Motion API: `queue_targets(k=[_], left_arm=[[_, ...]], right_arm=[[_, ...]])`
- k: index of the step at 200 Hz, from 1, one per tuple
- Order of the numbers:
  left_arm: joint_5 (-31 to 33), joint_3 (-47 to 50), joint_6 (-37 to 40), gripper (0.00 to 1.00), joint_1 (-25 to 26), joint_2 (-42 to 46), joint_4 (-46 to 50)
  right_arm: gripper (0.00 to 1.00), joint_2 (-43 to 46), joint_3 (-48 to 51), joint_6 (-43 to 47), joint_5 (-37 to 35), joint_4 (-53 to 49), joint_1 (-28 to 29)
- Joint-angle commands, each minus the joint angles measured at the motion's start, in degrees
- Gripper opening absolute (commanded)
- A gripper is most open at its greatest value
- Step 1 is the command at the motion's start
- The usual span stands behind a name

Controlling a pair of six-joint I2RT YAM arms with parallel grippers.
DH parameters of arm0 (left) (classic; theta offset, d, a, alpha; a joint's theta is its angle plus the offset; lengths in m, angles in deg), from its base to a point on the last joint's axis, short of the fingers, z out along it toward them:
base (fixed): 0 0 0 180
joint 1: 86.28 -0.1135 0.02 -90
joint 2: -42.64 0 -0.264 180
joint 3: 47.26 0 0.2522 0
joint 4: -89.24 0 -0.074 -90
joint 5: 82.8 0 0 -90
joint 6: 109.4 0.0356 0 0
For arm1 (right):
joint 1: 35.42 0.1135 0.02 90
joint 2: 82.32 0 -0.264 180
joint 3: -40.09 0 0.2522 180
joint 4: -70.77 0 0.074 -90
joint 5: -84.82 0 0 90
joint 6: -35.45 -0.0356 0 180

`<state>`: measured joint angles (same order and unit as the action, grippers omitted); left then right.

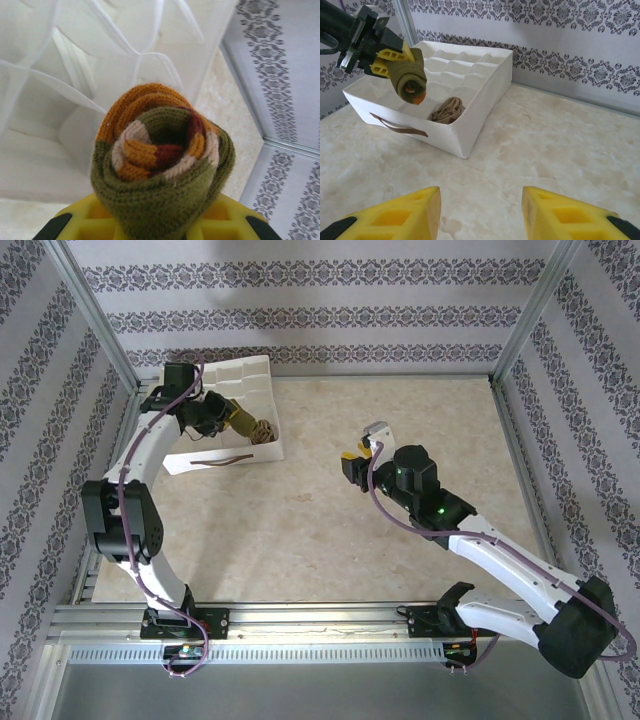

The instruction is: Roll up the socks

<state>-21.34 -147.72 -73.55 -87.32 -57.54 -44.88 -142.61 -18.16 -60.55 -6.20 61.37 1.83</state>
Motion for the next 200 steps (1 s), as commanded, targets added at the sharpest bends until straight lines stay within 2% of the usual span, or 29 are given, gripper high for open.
queue_targets(k=[1, 39, 90, 129, 164, 200], left_arm=[[-1.31, -1.89, 4.83, 0.00, -1.79, -2.04, 3.47], [-1.63, -3.78, 9.63, 0.00, -2.54, -7.50, 2.19], [3.79, -6.55, 14.97, 0.00, -3.18, -11.14, 3.15], [8.63, -5.55, 20.24, 0.00, -3.19, -9.95, 3.65], [9.87, -4.60, 23.56, 0.00, -2.84, -10.67, 3.15], [14.29, 0.74, 25.61, 0.00, -0.49, -7.38, -3.35]], right_arm=[[0.45, -0.58, -1.51, 1.17, 0.75, -1.64, -0.13], [0.44, -1.06, -2.30, 1.03, 2.20, -2.92, -0.14], [0.43, -0.39, -4.09, 1.23, 2.82, -5.18, -0.08], [0.43, 0.70, -4.47, 1.91, 2.07, -7.11, -0.06], [0.43, 1.44, -4.72, 2.04, 1.74, -9.02, 0.08], [0.43, 2.14, -4.90, 2.28, 1.31, -10.71, 0.05]])
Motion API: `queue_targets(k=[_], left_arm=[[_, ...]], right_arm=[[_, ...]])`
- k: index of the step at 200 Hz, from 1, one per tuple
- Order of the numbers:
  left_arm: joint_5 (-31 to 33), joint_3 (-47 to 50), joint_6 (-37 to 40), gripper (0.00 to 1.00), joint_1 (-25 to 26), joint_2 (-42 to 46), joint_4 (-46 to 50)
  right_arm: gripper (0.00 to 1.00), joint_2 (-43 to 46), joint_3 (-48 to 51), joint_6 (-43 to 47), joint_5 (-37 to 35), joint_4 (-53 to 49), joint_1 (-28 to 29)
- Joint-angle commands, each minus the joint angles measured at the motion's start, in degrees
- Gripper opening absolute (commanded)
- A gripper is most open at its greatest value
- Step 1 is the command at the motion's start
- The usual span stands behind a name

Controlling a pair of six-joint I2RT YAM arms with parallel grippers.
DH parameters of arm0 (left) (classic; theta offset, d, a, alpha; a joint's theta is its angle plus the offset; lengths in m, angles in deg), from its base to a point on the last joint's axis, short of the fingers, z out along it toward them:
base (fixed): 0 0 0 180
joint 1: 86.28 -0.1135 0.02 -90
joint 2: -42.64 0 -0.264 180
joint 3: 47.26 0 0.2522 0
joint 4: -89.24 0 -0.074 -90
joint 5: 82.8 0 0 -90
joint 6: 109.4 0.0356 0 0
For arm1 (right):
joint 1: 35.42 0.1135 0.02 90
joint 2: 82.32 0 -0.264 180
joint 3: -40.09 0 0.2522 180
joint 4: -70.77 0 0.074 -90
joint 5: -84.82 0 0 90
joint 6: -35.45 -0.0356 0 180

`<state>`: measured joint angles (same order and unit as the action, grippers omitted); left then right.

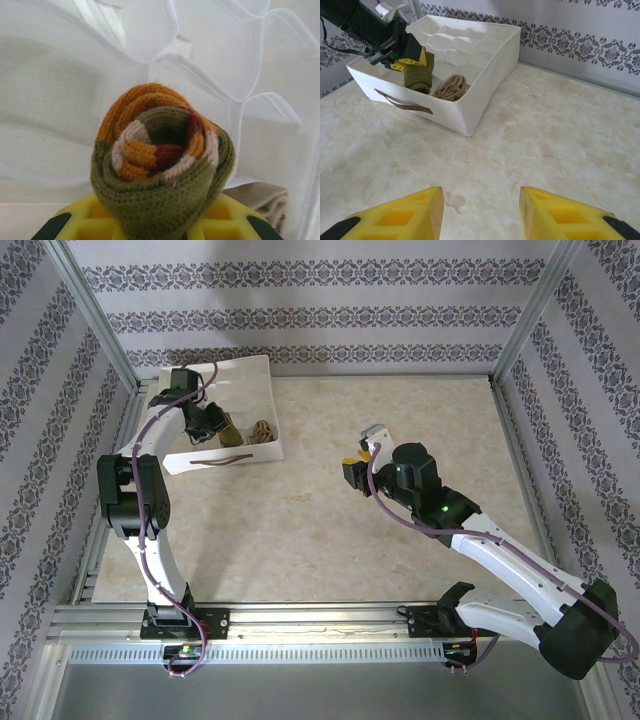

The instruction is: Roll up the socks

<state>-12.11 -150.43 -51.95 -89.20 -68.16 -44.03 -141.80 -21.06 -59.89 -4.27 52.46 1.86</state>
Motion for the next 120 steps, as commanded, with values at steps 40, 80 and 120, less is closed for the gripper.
queue_targets(k=[40, 80, 120], left_arm=[[11.75, 12.65, 3.35, 0.00, 5.01, 8.21, -14.43], [15.54, 21.16, 1.95, 0.27, 7.02, 13.97, -22.53], [16.85, 26.37, 2.59, 0.46, 8.18, 18.68, -25.96]], right_arm=[[0.43, 2.42, -1.91, 1.90, -0.91, -3.11, 0.21], [0.43, 3.26, -2.26, 2.80, -1.40, -3.81, 0.17], [0.43, 3.32, -2.18, 3.44, -0.83, -4.31, 0.18]])
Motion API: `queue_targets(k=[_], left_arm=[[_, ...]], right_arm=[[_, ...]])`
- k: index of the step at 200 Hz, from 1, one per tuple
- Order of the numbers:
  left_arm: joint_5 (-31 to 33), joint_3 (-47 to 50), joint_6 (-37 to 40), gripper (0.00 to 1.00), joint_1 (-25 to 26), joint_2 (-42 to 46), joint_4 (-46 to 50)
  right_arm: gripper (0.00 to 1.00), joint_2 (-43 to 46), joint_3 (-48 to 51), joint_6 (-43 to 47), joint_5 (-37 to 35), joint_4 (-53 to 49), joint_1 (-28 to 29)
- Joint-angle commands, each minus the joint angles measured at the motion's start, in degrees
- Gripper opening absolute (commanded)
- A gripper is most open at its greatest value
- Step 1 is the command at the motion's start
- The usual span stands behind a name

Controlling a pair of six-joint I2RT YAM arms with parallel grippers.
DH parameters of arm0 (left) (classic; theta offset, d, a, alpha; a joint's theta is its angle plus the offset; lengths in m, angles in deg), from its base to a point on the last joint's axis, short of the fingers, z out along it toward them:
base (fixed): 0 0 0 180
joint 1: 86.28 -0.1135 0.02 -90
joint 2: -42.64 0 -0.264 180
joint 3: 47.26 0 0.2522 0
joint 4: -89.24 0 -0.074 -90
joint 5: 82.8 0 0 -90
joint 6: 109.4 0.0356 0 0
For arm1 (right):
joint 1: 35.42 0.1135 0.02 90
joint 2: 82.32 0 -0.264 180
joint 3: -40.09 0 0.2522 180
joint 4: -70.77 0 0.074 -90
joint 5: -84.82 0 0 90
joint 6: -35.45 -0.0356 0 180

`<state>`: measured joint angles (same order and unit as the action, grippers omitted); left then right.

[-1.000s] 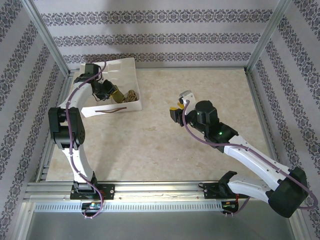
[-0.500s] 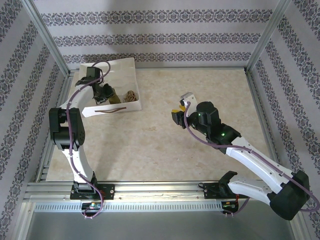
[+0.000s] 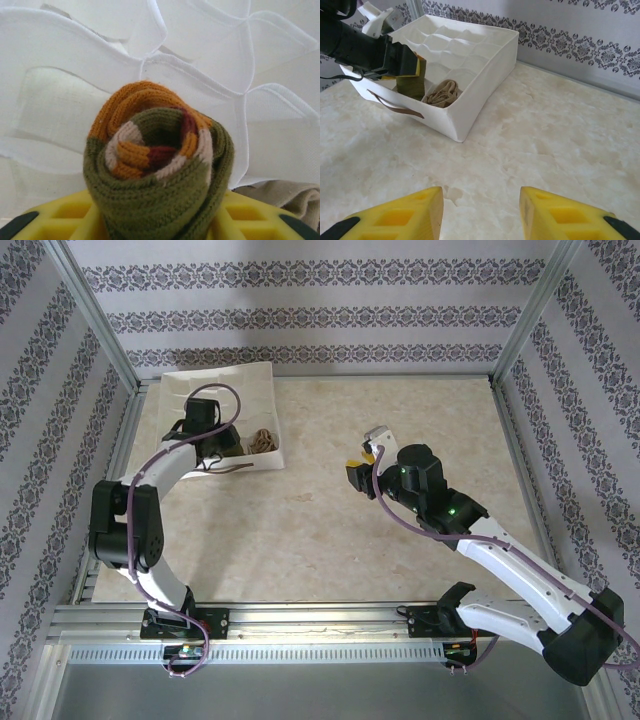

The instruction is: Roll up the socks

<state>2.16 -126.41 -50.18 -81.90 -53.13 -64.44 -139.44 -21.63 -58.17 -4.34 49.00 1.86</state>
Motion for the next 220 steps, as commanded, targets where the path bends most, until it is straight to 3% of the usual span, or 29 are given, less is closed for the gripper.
queue_targets(k=[1, 41, 120, 149, 158, 165, 169, 171, 173, 195, 212, 220], left_arm=[[2.58, 2.45, 0.82, 0.46, 0.88, 3.70, -5.62], [2.39, 5.44, -0.36, 0.61, 0.98, 7.42, -6.43], [1.97, -1.81, -3.34, 0.49, 1.04, 9.84, 5.42], [-3.51, -4.40, -7.32, 0.58, 1.04, 11.50, 11.18], [-4.13, -4.14, -9.28, 0.65, 1.05, 12.92, 13.12], [-4.73, -3.43, -10.62, 0.74, 0.98, 14.47, 14.19], [-5.53, -2.76, -11.20, 0.96, 0.91, 15.52, 14.26], [-6.04, -2.34, -11.37, 0.99, 0.96, 16.12, 14.14], [-6.46, -1.89, -11.68, 1.00, 0.93, 16.70, 14.09], [-6.70, 2.36, -14.75, 1.00, 0.98, 23.08, 17.68], [-2.79, 4.61, -15.26, 1.00, 0.98, 27.63, 24.64], [0.96, 5.89, -16.00, 1.00, 0.98, 30.02, 28.06]], right_arm=[[0.43, 0.92, -1.61, 1.70, -0.76, -0.86, 0.17], [0.44, 0.96, -1.34, 2.19, -0.24, -1.02, 0.09], [0.44, 1.31, -1.03, 2.35, -0.34, -1.69, -0.18], [0.45, 1.88, -1.18, 1.42, -0.96, -1.62, -0.84], [0.52, 2.33, -1.08, 0.40, 0.08, -0.95, -1.34], [0.64, 2.81, -1.03, -0.73, 1.26, -0.43, -1.73], [0.78, 3.08, -0.88, -1.23, 2.20, -0.09, -1.99], [0.93, 3.31, -0.76, -1.42, 2.48, 0.12, -2.07], [0.97, 3.46, -0.62, -1.64, 2.98, 0.41, -2.20], [0.98, 4.84, -0.37, -3.79, 1.98, -0.20, -2.44], [0.98, 6.86, -0.50, -4.32, -4.28, -4.67, -2.30], [0.98, 8.08, 0.44, -5.38, -10.80, -6.28, -2.35]])
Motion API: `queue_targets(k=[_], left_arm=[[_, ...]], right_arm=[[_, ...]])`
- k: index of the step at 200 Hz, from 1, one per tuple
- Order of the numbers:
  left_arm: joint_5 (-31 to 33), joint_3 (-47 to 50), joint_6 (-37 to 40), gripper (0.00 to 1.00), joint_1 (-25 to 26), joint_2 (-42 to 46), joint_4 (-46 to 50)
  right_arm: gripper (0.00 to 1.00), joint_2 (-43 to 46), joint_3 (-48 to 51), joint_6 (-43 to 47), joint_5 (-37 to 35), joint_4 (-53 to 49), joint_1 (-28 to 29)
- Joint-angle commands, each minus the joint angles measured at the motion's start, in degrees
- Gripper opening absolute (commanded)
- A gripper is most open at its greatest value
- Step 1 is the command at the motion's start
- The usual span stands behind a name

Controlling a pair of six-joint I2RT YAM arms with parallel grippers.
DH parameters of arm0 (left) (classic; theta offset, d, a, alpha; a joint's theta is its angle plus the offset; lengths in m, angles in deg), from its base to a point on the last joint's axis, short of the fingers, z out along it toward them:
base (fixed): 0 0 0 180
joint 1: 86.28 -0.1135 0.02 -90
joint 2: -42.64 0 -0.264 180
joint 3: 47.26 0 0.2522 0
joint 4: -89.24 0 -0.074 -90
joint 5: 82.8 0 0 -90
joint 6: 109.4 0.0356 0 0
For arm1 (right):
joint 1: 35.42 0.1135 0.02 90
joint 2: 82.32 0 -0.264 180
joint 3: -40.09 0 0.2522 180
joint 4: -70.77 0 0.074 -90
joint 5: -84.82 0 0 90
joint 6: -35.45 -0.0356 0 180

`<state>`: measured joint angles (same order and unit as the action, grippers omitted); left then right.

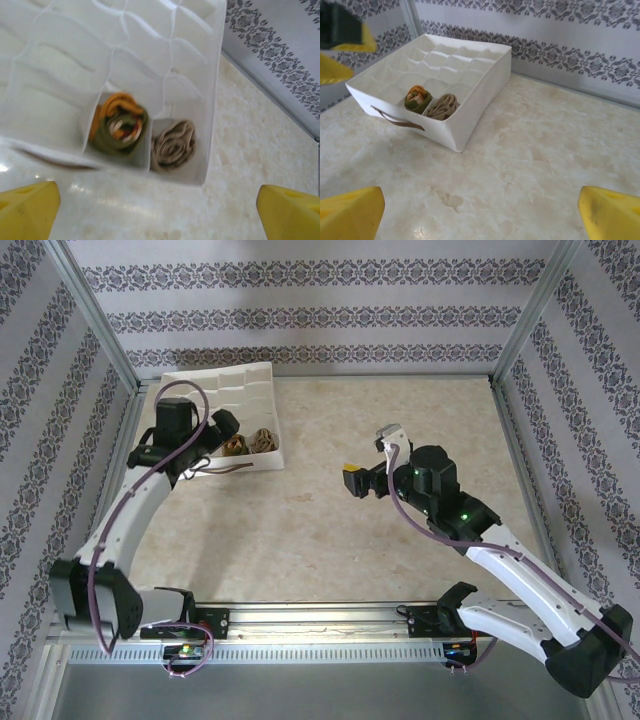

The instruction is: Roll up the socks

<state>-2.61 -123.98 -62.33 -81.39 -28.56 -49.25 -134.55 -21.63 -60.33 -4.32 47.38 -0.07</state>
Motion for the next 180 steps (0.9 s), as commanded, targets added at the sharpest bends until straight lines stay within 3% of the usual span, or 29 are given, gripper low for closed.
queue_targets(k=[1, 23, 42, 72, 85, 108, 128, 161, 180], left_arm=[[6.40, 3.68, -4.01, 1.00, 0.43, 5.81, 13.39], [21.93, 8.56, -7.05, 1.00, 0.48, 13.07, 21.47], [29.80, 15.34, -0.84, 1.00, 0.47, 18.62, 17.34], [37.21, 28.51, 15.24, 1.00, 0.47, 23.96, -2.52], [38.54, 32.25, 21.30, 0.99, 0.47, 22.74, -10.56], [36.91, 37.50, 29.44, 0.99, 0.01, 17.50, -28.92], [34.23, 39.99, 31.28, 0.99, -1.46, 9.40, -42.26], [28.95, 39.01, 30.95, 0.99, -3.98, -3.60, -54.60], [24.81, 39.13, 30.02, 0.99, -5.95, -8.01, -62.75]], right_arm=[[0.98, 3.36, 0.65, -3.38, -11.78, -4.85, -0.40], [0.98, 7.77, 10.00, -3.54, -33.05, 0.09, -0.95], [0.98, 11.10, 20.92, 5.97, -35.93, 12.08, -5.87], [0.98, 8.31, 30.53, 11.64, -29.49, 19.75, -16.68], [0.98, 5.00, 32.80, 12.12, -27.04, 22.60, -19.46], [0.98, -2.14, 32.61, 10.94, -15.74, 25.54, -24.98], [0.98, -8.12, 31.34, 12.70, -8.44, 32.38, -27.66], [0.98, -17.28, 31.87, 11.19, 1.16, 50.01, -34.24], [0.98, -21.62, 28.83, 9.92, 6.05, 50.69, -36.69]])
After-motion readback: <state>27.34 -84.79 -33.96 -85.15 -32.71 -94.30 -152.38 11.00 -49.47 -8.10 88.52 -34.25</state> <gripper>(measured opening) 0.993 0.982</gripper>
